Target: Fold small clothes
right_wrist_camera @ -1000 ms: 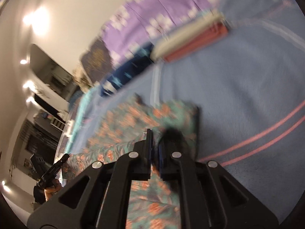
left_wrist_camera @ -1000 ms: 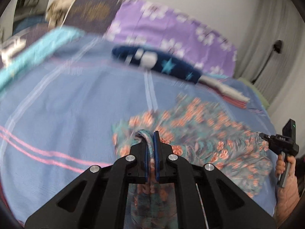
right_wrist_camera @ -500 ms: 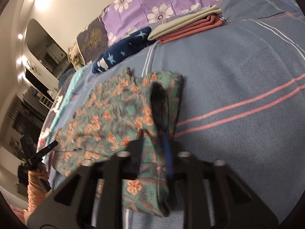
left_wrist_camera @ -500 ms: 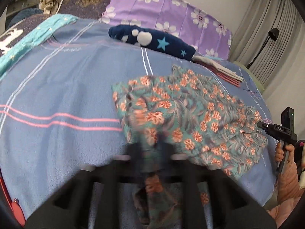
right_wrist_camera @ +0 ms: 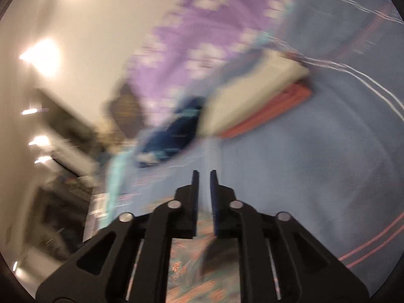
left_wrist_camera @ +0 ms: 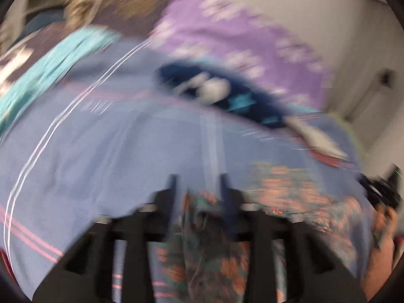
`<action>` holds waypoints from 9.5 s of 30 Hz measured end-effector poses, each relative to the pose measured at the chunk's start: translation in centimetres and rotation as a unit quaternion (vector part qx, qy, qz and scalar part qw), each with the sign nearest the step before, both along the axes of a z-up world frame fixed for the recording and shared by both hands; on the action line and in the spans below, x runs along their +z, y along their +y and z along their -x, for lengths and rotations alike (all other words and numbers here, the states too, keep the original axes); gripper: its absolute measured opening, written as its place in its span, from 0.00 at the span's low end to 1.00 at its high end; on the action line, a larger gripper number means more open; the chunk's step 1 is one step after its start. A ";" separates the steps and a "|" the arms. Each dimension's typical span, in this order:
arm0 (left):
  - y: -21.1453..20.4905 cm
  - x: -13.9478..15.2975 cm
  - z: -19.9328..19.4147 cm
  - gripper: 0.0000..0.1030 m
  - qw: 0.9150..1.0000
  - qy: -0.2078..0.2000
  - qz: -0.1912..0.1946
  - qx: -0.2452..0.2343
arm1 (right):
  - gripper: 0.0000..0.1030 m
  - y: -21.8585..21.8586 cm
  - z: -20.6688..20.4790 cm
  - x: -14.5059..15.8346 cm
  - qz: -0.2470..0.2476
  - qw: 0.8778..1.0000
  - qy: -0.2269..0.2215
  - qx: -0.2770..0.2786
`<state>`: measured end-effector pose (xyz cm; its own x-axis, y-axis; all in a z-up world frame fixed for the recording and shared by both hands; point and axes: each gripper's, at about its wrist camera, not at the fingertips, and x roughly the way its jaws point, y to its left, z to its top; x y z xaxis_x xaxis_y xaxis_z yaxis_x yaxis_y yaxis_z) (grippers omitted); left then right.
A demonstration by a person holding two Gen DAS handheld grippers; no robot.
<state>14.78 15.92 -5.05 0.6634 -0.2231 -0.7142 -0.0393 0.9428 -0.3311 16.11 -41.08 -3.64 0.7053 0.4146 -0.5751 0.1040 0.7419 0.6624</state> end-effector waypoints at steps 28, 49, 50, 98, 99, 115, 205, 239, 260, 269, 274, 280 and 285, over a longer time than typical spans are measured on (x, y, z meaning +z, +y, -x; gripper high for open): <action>-1.1 -2.5 0.7 0.77 0.990 -0.021 -0.125 -0.055 | 0.25 0.9 -0.2 -2.4 0.004 0.999 0.009 0.046; -1.7 1.7 -1.7 0.04 0.992 -0.091 -0.065 -0.057 | 0.03 4.1 -2.6 -1.3 0.021 0.990 -0.057 0.125; -1.7 2.3 -1.7 0.04 0.991 -0.098 -0.074 -0.053 | 0.03 4.1 -2.8 -0.7 0.025 0.990 -0.064 0.124; -41.7 -1.7 11.5 0.11 0.932 0.054 -0.217 -0.284 | 0.43 -2.1 5.7 -6.7 0.024 0.981 -0.026 0.189; -41.6 -1.7 11.6 0.12 0.932 0.056 -0.214 -0.287 | 0.44 -1.8 5.6 -6.7 0.027 0.980 -0.025 0.194; -44.0 -2.0 15.0 0.06 0.907 0.053 -0.193 -0.370 | 0.04 1.4 4.3 -5.0 0.032 0.983 -0.069 0.168; 0.0 -5.2 18.2 0.27 0.981 -0.040 0.002 -0.192 | 0.49 44.3 6.8 0.7 0.359 0.845 -0.078 0.388; 1.7 -3.8 22.1 0.13 0.976 -0.090 0.105 -0.167 | 0.17 49.0 4.0 -2.2 0.373 0.828 -0.045 0.416; 2.5 -6.9 21.2 0.02 0.979 -0.041 0.121 -0.162 | 0.47 42.4 15.3 -1.3 0.379 0.805 -0.113 0.442; 6.0 -3.6 18.3 0.19 0.980 -0.085 0.122 -0.131 | 0.47 46.3 24.6 -5.3 0.509 0.683 -0.218 0.476; 4.6 -4.6 12.7 0.57 0.976 -0.025 0.128 -0.173 | 0.47 48.2 25.6 -6.9 0.569 0.646 -0.250 0.444; 3.3 -5.7 6.7 0.59 0.967 -0.001 0.171 -0.186 | 0.48 48.6 24.7 -7.1 0.585 0.649 -0.250 0.416; 3.3 -6.1 4.0 0.06 0.968 0.003 0.205 -0.143 | 0.05 50.1 22.5 -7.3 0.590 0.665 -0.245 0.388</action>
<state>10.76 19.21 -11.14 0.5280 -0.6636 -0.5300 0.2014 0.7041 -0.6809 -6.44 9.03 -10.95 0.7649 0.2270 -0.6028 -0.6264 0.4801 -0.6140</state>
